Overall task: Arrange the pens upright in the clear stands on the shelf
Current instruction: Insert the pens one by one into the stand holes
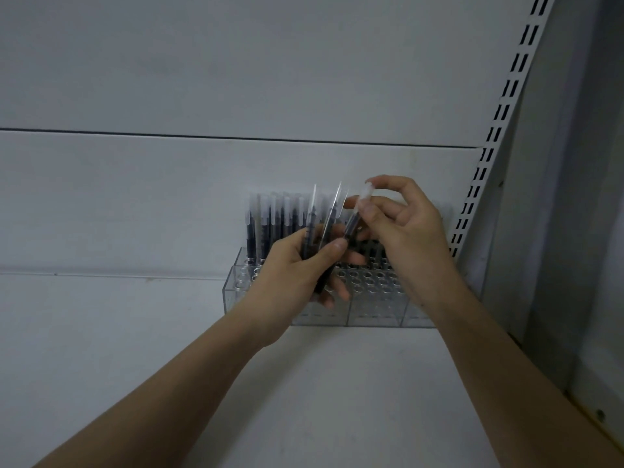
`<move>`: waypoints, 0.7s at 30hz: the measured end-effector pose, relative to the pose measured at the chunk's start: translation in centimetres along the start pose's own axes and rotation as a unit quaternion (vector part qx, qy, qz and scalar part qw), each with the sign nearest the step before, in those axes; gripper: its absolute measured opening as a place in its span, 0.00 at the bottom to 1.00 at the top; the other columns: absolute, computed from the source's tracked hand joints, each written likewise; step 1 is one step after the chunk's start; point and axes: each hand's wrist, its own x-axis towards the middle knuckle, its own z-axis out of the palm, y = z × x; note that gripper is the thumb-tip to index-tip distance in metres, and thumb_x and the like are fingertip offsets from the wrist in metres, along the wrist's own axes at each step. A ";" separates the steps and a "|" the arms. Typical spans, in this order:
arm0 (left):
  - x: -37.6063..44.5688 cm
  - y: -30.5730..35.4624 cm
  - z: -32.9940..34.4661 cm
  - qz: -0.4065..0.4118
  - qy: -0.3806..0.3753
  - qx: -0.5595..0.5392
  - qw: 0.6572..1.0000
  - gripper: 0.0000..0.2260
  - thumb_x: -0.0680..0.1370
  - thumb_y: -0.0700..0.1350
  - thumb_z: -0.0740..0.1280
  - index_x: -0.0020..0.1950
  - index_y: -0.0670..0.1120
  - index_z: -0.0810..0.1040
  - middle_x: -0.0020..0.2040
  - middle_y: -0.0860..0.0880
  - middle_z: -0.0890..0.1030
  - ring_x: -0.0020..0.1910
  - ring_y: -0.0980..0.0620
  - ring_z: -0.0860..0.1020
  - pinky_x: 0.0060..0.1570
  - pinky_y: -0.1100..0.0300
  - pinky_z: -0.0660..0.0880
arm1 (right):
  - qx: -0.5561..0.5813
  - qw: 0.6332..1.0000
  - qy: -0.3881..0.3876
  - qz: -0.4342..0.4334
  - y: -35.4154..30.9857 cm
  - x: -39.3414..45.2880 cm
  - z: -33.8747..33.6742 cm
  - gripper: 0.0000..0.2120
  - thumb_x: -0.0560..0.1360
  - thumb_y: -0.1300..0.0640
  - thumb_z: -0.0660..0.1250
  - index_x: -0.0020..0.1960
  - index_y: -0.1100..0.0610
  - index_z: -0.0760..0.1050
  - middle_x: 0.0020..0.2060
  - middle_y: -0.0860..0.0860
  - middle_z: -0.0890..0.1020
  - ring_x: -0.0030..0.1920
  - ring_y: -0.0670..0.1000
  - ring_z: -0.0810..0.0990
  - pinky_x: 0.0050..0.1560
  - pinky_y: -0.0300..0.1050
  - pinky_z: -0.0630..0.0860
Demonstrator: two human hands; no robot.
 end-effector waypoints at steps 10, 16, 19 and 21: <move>-0.2 0.1 0.5 -0.004 0.002 -0.034 0.999 0.11 0.83 0.46 0.60 0.62 0.46 0.77 0.48 0.44 0.86 0.31 0.46 0.80 0.30 0.57 0.79 | -0.005 0.999 0.053 -0.007 0.2 0.2 0.1 0.17 0.76 0.59 0.72 0.63 0.51 0.75 0.49 0.52 0.84 0.47 0.46 0.85 0.47 0.35 0.79; 0.2 0.1 0.2 0.041 0.056 -0.023 0.997 0.12 0.83 0.48 0.59 0.63 0.49 0.78 0.50 0.46 0.85 0.40 0.47 0.83 0.41 0.55 0.82 | 0.077 0.982 0.165 -0.042 -0.7 0.5 -0.7 0.14 0.77 0.64 0.70 0.60 0.51 0.74 0.47 0.51 0.86 0.46 0.46 0.85 0.45 0.38 0.80; 0.5 -0.1 -0.1 0.069 0.077 0.023 0.994 0.13 0.83 0.49 0.59 0.63 0.52 0.78 0.51 0.49 0.84 0.50 0.49 0.83 0.50 0.56 0.82 | 0.084 0.976 0.193 -0.057 -0.9 0.5 -1.0 0.14 0.78 0.64 0.69 0.61 0.52 0.73 0.45 0.49 0.85 0.46 0.45 0.85 0.45 0.37 0.80; 0.5 -0.2 -0.2 0.078 0.090 0.060 0.991 0.13 0.82 0.50 0.59 0.63 0.54 0.78 0.48 0.52 0.84 0.52 0.52 0.82 0.53 0.57 0.80 | 0.055 0.976 0.196 -0.073 -0.8 0.5 -1.1 0.15 0.78 0.64 0.68 0.62 0.53 0.73 0.47 0.50 0.85 0.46 0.46 0.85 0.46 0.38 0.80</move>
